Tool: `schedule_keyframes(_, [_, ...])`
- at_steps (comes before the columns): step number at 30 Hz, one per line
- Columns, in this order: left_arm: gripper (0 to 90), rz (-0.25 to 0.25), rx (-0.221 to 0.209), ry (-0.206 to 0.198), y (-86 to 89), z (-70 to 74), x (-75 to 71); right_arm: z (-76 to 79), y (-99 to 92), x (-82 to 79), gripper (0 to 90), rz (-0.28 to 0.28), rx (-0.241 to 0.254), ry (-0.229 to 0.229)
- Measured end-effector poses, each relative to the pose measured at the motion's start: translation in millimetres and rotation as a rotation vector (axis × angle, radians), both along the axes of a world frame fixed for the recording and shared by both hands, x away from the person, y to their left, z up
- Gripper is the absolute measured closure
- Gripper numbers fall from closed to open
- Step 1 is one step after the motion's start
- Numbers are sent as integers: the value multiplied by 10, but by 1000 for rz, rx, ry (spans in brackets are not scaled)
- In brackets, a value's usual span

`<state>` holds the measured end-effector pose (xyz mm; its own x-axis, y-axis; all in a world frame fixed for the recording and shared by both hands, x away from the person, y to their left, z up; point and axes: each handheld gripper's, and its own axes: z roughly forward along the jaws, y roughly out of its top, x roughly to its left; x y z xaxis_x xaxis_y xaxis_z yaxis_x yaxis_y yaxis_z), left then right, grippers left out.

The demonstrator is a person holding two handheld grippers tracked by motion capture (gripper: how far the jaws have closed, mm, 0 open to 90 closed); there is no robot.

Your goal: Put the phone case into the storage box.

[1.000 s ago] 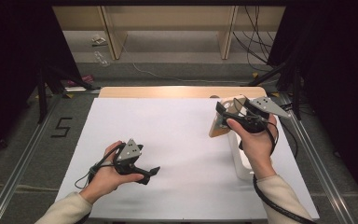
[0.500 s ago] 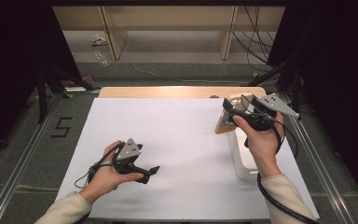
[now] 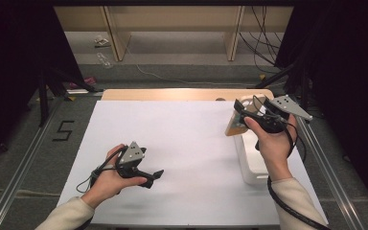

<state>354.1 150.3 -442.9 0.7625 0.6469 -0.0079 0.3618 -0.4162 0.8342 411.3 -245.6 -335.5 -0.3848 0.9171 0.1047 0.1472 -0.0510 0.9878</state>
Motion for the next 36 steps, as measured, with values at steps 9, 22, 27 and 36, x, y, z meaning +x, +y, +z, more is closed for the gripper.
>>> schedule_keyframes(9, [12, -1, -1, -2, 8, 13, -3, 18, -89, 11, 122, -28, 2, -6])
schedule_keyframes(22, [12, 0, -7, -2, 8, 6, 3, 10, -133, 23, 122, -49, -3, -5])
schedule_keyframes(27, [12, -2, -3, -1, 5, 10, 1, 25, -166, 20, 123, -59, 2, -9])
schedule_keyframes(36, [12, 2, -7, -2, 7, 6, 5, 46, -233, 20, 123, -78, 3, -16])
